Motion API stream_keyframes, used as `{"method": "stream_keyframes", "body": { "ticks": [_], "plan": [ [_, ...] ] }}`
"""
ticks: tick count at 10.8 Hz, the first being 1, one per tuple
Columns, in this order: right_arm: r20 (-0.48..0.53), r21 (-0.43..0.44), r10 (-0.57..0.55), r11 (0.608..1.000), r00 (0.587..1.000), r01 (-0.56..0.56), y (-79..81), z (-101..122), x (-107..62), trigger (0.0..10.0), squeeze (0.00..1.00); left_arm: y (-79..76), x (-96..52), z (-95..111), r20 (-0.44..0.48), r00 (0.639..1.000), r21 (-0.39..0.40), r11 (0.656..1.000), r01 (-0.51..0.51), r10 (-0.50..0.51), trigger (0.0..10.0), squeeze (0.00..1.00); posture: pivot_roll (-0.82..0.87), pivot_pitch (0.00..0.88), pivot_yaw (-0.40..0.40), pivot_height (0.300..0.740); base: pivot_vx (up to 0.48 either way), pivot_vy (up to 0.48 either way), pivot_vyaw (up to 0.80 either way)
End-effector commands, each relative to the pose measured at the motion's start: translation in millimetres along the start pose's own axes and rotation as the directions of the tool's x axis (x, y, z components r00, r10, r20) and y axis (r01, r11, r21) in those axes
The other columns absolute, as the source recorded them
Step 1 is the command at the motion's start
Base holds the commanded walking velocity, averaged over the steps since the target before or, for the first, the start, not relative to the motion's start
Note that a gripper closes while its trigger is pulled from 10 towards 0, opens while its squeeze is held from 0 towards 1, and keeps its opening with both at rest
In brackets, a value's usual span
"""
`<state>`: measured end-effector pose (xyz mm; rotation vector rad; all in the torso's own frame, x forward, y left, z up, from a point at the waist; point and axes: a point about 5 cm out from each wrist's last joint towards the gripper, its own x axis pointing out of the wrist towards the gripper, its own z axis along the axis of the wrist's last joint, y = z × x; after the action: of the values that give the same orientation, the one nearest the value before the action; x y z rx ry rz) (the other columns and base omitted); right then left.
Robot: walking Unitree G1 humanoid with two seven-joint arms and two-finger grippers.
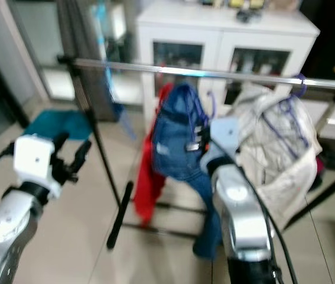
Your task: Hang hanger
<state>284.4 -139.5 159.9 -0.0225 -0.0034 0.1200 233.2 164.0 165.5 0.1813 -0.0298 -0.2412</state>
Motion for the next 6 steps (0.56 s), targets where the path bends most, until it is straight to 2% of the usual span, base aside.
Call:
{"method": "stream_keyframes", "body": {
  "ticks": [1, 2, 3, 4, 5, 6],
  "plan": [
    [0.071, -0.007, -0.042, 0.999, 0.997, 0.043, -9.7, 14.7, 0.1, 10.0, 0.00, -3.7, 2.3, 2.6, 0.013, 1.000, 0.010, 1.000, 0.027, -0.027, 10.0, 0.00, 0.01, 0.000, 0.042, 0.740, 0.375, 0.000, 0.00],
    [0.097, -0.011, -0.058, 0.998, 0.994, 0.059, -11.5, 19.2, 1.4, 10.0, 0.00, -5.9, 2.9, 4.3, 0.020, 0.998, 0.015, 0.998, 0.053, -0.053, 10.0, 0.00, 0.01, 0.000, 0.042, 0.740, 0.356, 0.000, 0.00],
    [0.105, 0.008, -0.078, 0.997, 0.991, 0.078, -13.4, 21.6, 2.4, 10.0, 0.00, -10.8, 1.5, 9.4, 0.051, 0.992, -0.004, 0.994, 0.112, -0.111, 10.0, 0.00, 0.01, 0.000, 0.042, 0.740, 0.000, 0.000, 0.00],
    [0.110, 0.005, -0.091, 0.996, 0.990, 0.091, -15.0, 23.2, 5.0, 10.0, 0.00, -18.4, 1.2, 12.4, 0.049, 0.975, 0.017, 0.976, 0.217, -0.217, 10.0, 0.00, 0.01, 0.000, 0.045, 0.740, 0.000, 0.000, 0.00],
    [0.081, -0.012, -0.110, 0.994, 0.991, 0.112, -16.9, 21.6, 11.8, 10.0, 0.00, -25.2, 0.0, 19.4, 0.082, 0.942, 0.037, 0.946, 0.324, -0.325, 10.0, 0.00, 0.01, 0.000, 0.050, 0.740, 0.000, 0.000, 0.00],
    [0.049, -0.033, -0.105, 0.994, 0.993, 0.107, -16.5, 19.1, 17.6, 10.0, 0.00, -25.9, -0.2, 23.1, 0.099, 0.928, 0.034, 0.933, 0.359, -0.360, 10.0, 0.00, 0.01, 0.000, 0.052, 0.740, 0.000, 0.000, 0.00]
  ]
}}
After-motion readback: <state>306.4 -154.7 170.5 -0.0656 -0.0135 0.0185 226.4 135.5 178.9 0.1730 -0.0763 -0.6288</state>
